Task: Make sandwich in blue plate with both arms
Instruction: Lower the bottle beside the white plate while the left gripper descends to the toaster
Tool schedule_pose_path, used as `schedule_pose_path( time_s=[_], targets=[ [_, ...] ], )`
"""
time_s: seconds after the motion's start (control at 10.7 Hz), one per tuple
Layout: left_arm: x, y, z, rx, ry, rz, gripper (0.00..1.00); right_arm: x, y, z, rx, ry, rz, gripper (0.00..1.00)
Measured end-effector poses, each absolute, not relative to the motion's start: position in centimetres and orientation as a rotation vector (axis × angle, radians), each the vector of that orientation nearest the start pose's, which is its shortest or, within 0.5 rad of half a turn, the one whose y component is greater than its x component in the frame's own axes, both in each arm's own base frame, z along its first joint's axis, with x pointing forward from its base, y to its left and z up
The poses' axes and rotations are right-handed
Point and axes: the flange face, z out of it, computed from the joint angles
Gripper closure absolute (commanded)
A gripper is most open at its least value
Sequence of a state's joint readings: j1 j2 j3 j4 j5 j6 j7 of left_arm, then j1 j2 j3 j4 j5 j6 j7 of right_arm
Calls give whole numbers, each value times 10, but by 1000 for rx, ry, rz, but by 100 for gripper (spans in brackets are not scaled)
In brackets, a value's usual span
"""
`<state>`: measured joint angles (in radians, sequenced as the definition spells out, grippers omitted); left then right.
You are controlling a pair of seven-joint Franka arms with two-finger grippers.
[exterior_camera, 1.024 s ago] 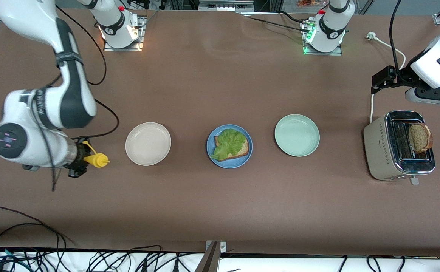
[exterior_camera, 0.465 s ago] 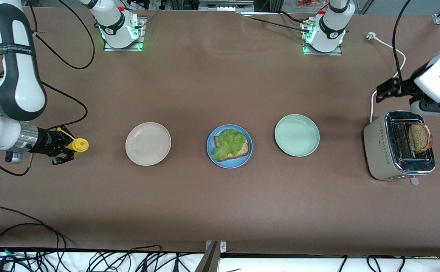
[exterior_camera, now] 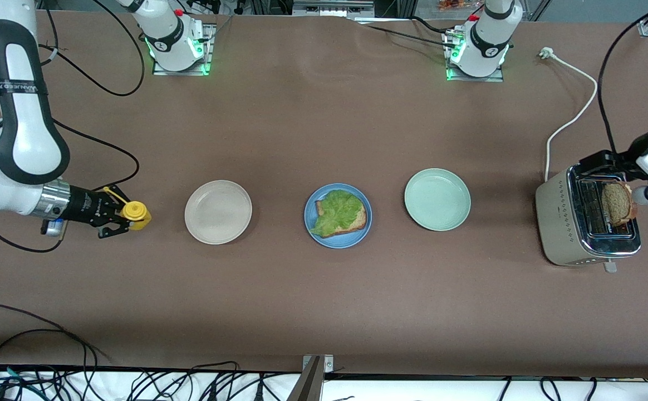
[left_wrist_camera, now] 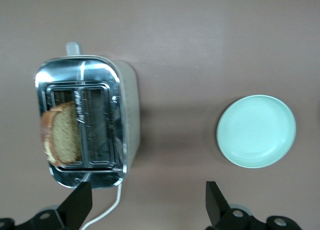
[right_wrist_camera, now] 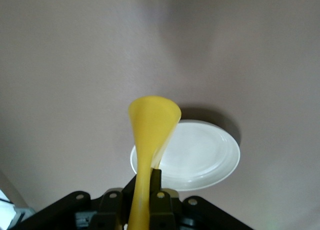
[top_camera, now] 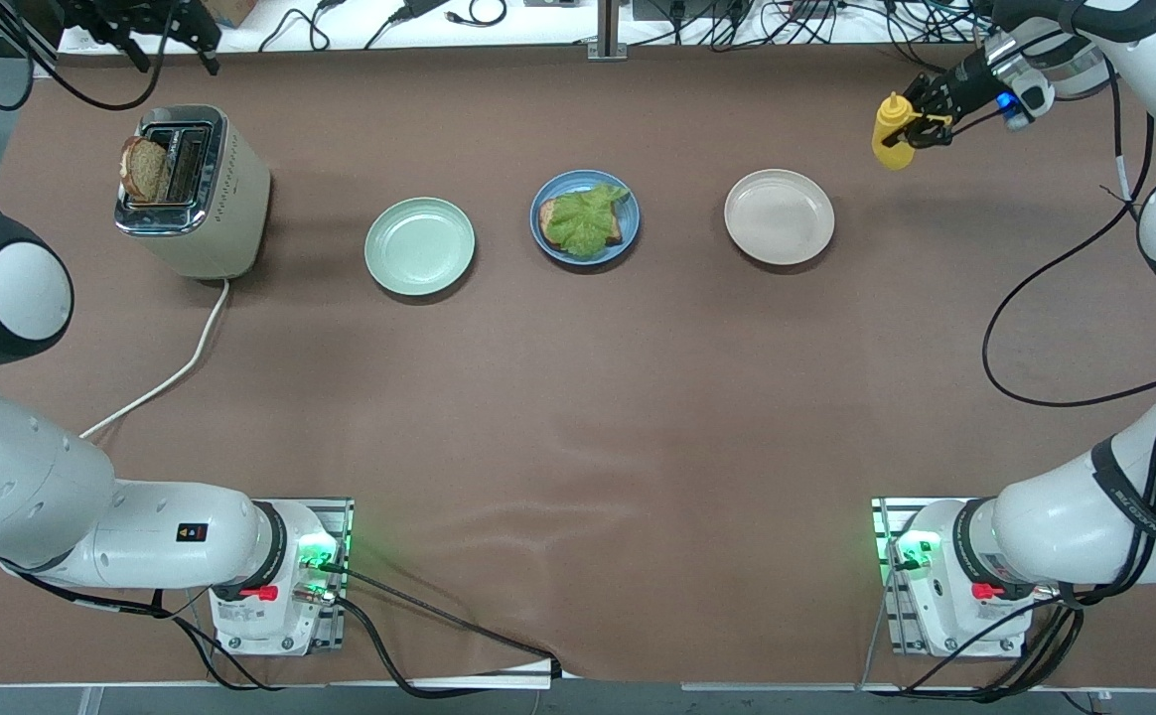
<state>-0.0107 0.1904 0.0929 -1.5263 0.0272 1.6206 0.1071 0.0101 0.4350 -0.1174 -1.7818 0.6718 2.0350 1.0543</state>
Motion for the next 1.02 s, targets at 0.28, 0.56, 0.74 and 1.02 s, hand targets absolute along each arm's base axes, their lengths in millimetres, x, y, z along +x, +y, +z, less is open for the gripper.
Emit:
schedule_pose_path(
  time_s=[0.28, 0.56, 0.74, 1.02],
  targets=[
    [614, 98, 519, -3092, 77, 151, 0, 615, -41, 273, -1882, 1776, 613, 100],
    [616, 135, 498, -3084, 130, 136, 0, 598, -49, 248, -1784, 1777, 666, 100],
    [617, 165, 482, -3089, 151, 130, 0, 590, -49, 229, -1743, 1803, 685, 100],
    [615, 201, 453, -3095, 174, 150, 0, 581, -47, 202, -1675, 1825, 722, 100]
  ],
)
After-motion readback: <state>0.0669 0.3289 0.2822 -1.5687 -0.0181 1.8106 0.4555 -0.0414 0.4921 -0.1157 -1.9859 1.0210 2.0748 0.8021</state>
